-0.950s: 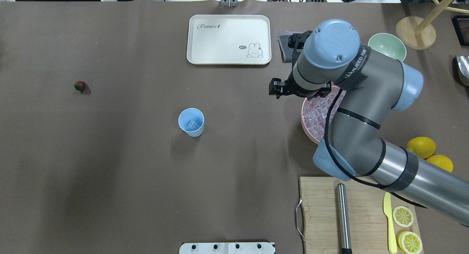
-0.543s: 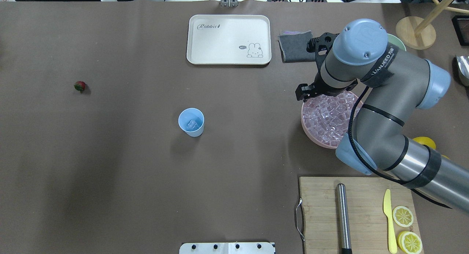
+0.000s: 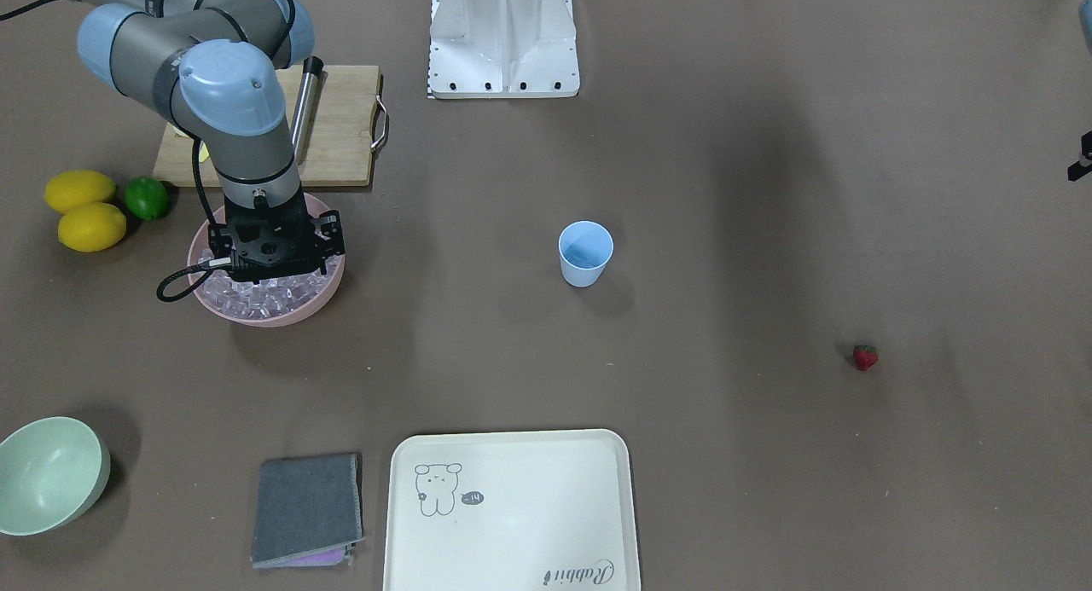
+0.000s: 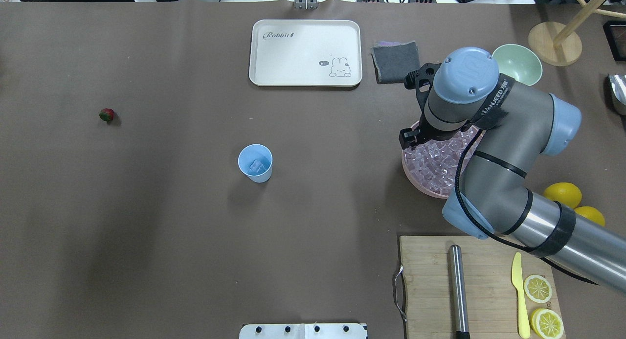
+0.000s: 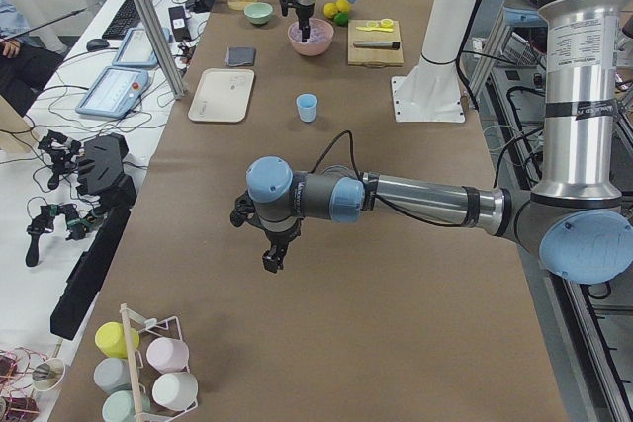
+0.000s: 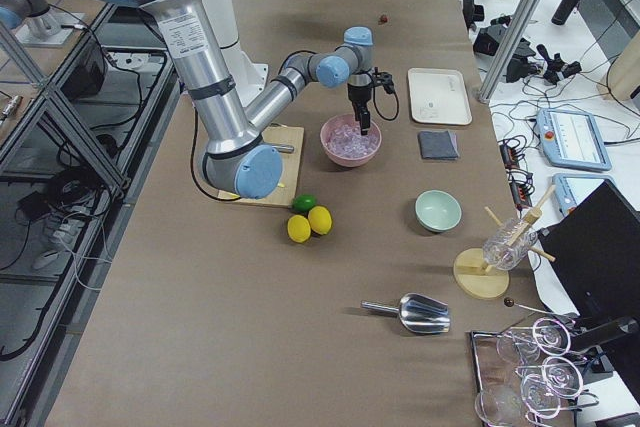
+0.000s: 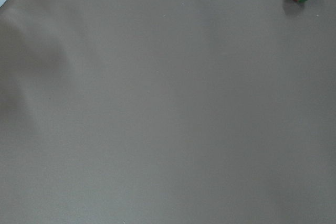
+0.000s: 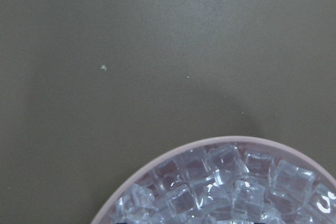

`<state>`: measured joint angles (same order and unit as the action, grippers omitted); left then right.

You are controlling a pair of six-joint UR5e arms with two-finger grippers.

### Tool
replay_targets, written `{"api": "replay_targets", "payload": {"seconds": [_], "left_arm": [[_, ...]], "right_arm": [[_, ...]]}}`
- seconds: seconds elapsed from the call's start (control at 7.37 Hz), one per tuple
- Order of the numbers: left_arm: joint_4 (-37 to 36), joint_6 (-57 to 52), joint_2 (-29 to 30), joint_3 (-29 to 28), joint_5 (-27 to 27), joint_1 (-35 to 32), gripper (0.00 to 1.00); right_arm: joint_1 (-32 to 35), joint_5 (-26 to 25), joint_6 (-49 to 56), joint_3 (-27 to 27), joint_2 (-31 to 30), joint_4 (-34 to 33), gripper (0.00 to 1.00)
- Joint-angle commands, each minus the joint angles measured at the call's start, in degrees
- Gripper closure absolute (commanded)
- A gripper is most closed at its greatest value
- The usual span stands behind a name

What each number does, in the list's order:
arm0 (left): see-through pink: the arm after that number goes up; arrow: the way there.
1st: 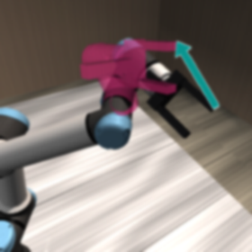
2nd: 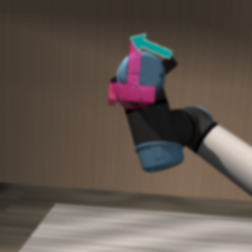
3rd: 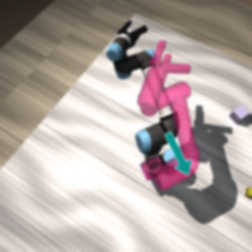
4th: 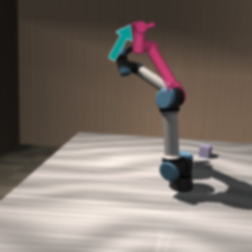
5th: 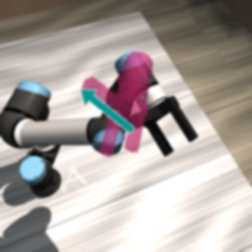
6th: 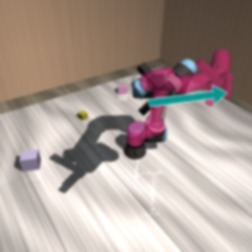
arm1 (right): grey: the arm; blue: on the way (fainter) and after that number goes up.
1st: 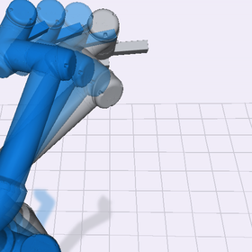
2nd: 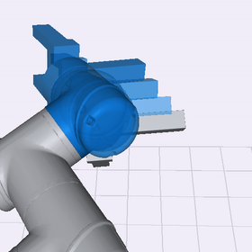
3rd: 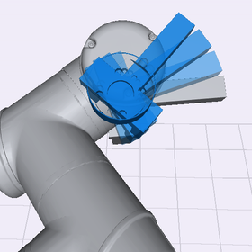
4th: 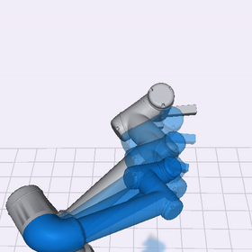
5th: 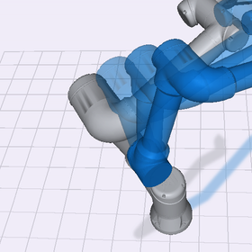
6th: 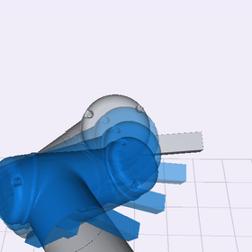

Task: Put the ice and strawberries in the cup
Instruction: 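Return the right gripper to the pink bowl and grasp another ice cube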

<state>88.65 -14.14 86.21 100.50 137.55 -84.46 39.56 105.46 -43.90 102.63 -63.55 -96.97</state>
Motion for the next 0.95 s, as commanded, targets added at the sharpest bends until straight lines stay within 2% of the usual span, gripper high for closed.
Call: {"api": "replay_targets", "payload": {"seconds": [0.0,0.14,0.81], "left_arm": [[0.03,0.08,0.01,-0.04,0.0,0.17,0.02],[0.03,0.08,0.01,0.05,0.0,0.17,0.02],[0.03,-0.01,0.01,0.05,0.09,0.26,0.02]], "right_arm": [[-0.8,-0.7,0.13,-0.24,-0.17,-0.07,0.21],[-0.8,-0.78,1.87,-0.15,-0.78,-0.15,0.26],[-0.62,-1.22,3.03,-0.24,-1.58,-0.07,0.28]]}}
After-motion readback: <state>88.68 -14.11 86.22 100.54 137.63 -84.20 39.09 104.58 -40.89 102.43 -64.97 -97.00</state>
